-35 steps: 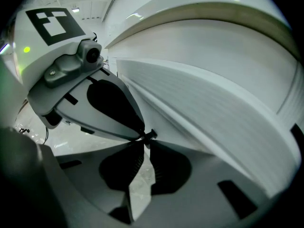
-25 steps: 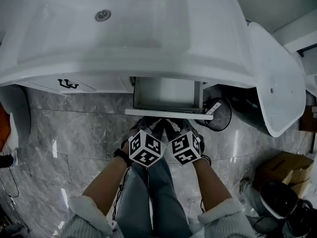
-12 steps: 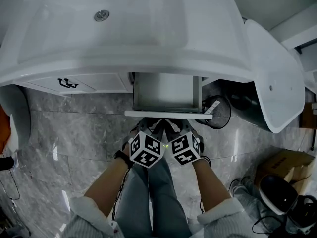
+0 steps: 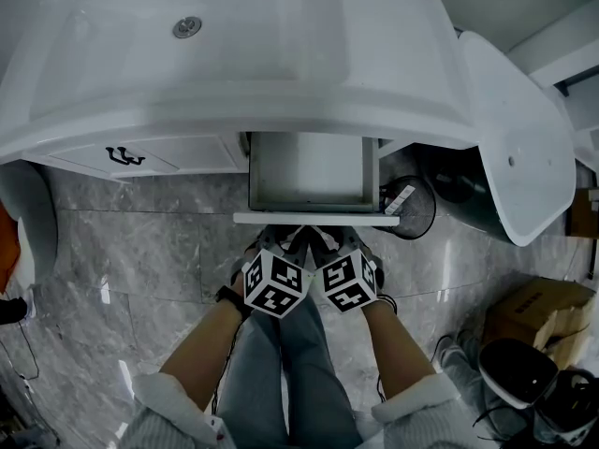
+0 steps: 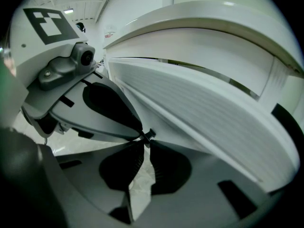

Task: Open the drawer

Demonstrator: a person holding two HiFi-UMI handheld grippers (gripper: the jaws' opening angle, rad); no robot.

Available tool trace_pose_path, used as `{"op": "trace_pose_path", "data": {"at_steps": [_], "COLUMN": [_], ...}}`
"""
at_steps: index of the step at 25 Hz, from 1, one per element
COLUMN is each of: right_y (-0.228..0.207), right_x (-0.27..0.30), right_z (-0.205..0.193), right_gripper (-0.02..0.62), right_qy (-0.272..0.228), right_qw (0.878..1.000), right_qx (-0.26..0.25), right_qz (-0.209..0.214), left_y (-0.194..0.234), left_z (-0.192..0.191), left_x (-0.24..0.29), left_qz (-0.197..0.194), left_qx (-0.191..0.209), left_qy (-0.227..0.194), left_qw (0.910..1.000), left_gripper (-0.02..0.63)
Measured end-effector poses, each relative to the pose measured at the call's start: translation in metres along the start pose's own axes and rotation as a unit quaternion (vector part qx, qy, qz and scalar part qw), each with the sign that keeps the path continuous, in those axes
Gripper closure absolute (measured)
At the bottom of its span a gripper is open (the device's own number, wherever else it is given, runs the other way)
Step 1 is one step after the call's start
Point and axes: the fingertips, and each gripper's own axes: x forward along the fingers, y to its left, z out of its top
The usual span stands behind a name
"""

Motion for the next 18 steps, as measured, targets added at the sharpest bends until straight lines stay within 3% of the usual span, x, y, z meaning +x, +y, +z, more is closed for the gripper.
{"op": "trace_pose_path", "data": {"at_steps": [8, 18], "right_y": [0.0, 0.0], "right_x": [0.007, 0.014], "right_z": [-0.009, -0.014], "right_gripper": [0.549, 0.543], "right_qy": [0.004, 0.0], "right_qw": [1.0, 0.998], "right_qx": [0.028, 0.068], "right_qz": [-0.007, -0.016], "left_y": [0.0, 0.002], "left_z": [-0.007, -0.014], "left_x": [0.007, 0.01], "left_qz": [-0.008, -0.011], "left_qx": [-0.02, -0.051], "left_qy": [0.015, 0.006], "left_qw": [0.9996, 0.9986], "left_gripper": [0.569, 0.57]}}
